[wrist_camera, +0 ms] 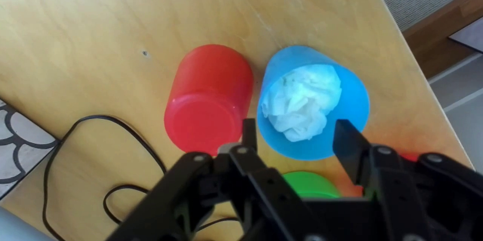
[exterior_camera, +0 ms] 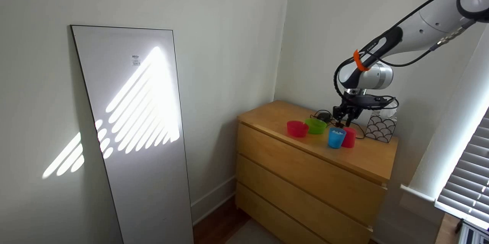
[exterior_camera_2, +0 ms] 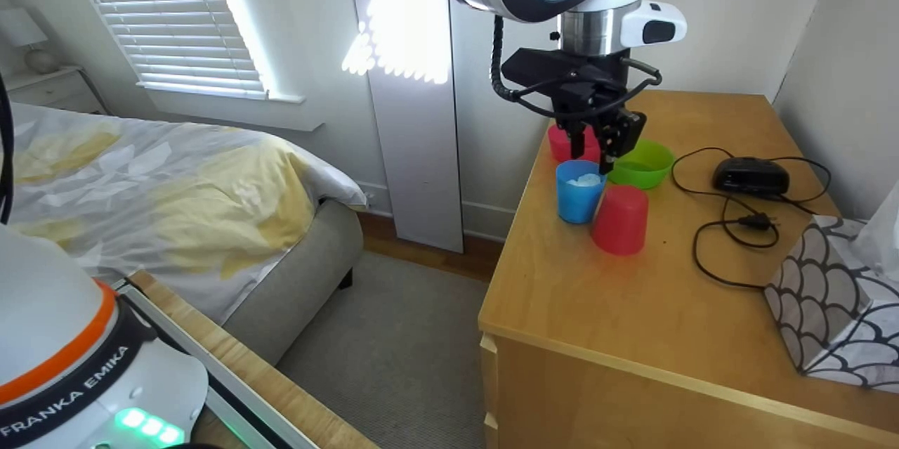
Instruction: Remove the cloth from the blue cup, then put it in the green bowl
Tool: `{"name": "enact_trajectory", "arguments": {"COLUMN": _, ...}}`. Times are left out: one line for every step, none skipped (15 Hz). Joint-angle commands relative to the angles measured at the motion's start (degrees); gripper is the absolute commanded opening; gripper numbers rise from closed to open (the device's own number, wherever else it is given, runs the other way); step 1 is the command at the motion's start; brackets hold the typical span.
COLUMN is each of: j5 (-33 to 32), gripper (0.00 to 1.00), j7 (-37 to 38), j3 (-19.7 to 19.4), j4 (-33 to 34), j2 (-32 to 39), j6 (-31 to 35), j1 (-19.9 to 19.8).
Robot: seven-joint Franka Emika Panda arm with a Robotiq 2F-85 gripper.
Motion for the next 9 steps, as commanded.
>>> {"name": "enact_trajectory", "arguments": {"j5": 2.7, "gripper": 0.51, "j7": -2.67, "j3": 2.18, "j4": 1.25, "j2": 1.83, "j6": -0.14, "j1": -1.96}}
{"name": "enact_trajectory", "arguments": {"j5": 2.68, "gripper": 0.48, "j7": -2.73, "j3": 2.37, "j4": 1.25, "j2": 2.04, "j6": -0.19, "j1": -2.04}}
{"name": "enact_trajectory", "arguments": {"j5": 2.71, "gripper": 0.45, "j7": -2.81, "j3": 2.57, "j4": 1.36, "j2": 2.34, "j6": -0.33, "j1": -2.13}}
{"name": "enact_trajectory", "arguments": {"j5": 2.81, "gripper": 0.43, "j7": -2.96, "j3": 2.75, "j4": 1.41, "j2": 2.6, "j6": -0.3, "j1": -2.27}}
{"name": "enact_trajectory", "arguments": {"j5": 2.94, "gripper": 0.4, "j7": -3.27, "j3": 2.95, "j4": 1.48, "j2": 2.88, "j6": -0.27, "j1": -2.44}}
{"name": "enact_trajectory", "arguments": {"j5": 3.2, "gripper": 0.39, "j7": -3.97, "j3": 3.24, "j4": 1.46, "j2": 3.12, "j6": 0.0, "j1": -2.72}}
{"name": "enact_trajectory", "arguments": {"j5": 3.21, "gripper": 0.39, "j7": -4.8, "j3": 3.46, "j4": 1.41, "j2": 3.3, "j6": 0.58, "j1": -2.94}}
{"name": "enact_trajectory", "arguments": {"j5": 3.4, "gripper": 0.38, "j7": -5.48, "j3": 3.72, "j4": 1.55, "j2": 3.56, "j6": 0.7, "j1": -3.25}}
{"name": "enact_trajectory", "arguments": {"j5": 3.33, "gripper": 0.38, "j7": -5.93, "j3": 3.8, "j4": 1.75, "j2": 3.87, "j6": 0.57, "j1": -3.43}}
